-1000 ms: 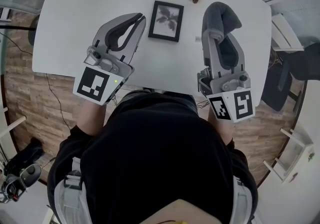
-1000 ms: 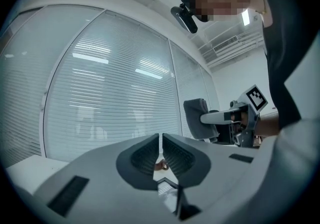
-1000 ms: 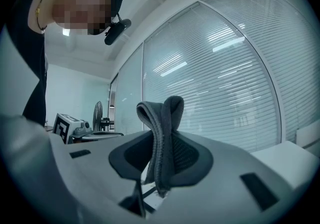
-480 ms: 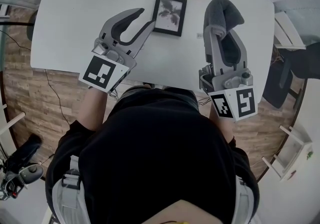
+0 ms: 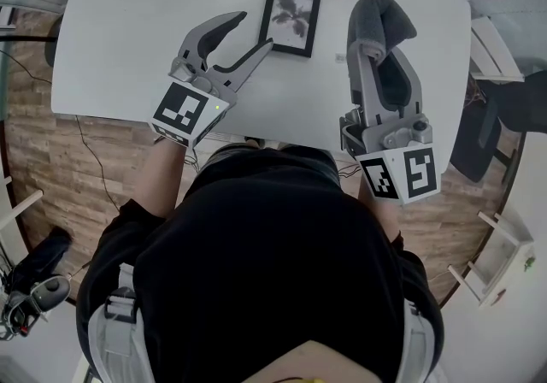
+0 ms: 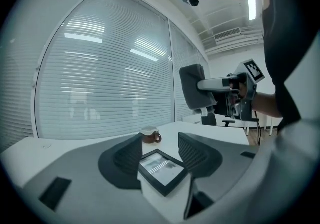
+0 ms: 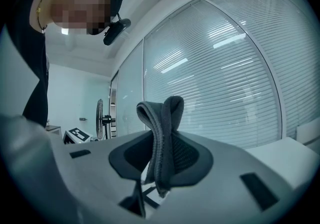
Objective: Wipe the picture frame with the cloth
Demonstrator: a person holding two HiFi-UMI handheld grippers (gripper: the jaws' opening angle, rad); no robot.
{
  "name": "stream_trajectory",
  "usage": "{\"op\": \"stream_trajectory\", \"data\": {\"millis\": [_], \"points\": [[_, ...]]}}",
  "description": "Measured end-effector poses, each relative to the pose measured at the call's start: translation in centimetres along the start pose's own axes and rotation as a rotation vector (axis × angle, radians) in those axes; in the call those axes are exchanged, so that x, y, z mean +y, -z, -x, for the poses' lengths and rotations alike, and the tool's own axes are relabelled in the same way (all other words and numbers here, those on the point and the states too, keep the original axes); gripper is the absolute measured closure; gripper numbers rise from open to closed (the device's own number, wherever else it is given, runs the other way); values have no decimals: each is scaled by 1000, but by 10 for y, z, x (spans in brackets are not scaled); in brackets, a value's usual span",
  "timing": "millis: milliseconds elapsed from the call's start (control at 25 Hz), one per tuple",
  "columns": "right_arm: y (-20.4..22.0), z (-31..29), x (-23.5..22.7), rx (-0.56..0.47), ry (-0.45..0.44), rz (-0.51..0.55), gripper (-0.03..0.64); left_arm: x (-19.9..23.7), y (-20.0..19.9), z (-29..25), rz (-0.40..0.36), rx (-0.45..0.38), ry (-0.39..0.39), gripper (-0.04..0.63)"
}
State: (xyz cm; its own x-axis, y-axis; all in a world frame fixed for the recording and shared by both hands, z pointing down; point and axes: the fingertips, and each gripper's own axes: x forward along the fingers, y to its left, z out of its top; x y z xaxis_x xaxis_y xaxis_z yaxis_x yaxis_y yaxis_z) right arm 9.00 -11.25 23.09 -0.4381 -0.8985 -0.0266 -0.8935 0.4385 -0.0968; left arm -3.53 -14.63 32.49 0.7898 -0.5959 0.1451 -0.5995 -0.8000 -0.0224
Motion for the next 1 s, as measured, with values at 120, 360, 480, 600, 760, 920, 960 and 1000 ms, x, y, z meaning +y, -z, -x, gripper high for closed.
{"op": "stream_trajectory", "data": {"millis": [120, 360, 480, 600, 760, 920, 960, 1000], "points": [[2, 0, 0, 4, 0, -2, 523, 0, 10, -3, -2, 30, 8, 361], [5, -1, 1, 10, -5, -11, 523, -2, 28, -9, 4, 82, 21, 344], [6, -2, 2, 13, -7, -12, 523, -4, 38, -13, 0, 116, 32, 334], [4, -2, 2, 10, -8, -10, 522, -4, 47, -15, -2, 140, 37, 331], [3, -1, 1, 6, -2, -9, 522, -5, 57, -18, -5, 172, 44, 327], [4, -1, 0, 8, 0, -7, 522, -6, 68, -22, -7, 208, 50, 323], [4, -1, -1, 8, 0, -8, 522, -6, 71, -24, -9, 218, 52, 322], [3, -1, -1, 8, 1, -8, 522, -6, 74, -25, -11, 230, 54, 321]]}}
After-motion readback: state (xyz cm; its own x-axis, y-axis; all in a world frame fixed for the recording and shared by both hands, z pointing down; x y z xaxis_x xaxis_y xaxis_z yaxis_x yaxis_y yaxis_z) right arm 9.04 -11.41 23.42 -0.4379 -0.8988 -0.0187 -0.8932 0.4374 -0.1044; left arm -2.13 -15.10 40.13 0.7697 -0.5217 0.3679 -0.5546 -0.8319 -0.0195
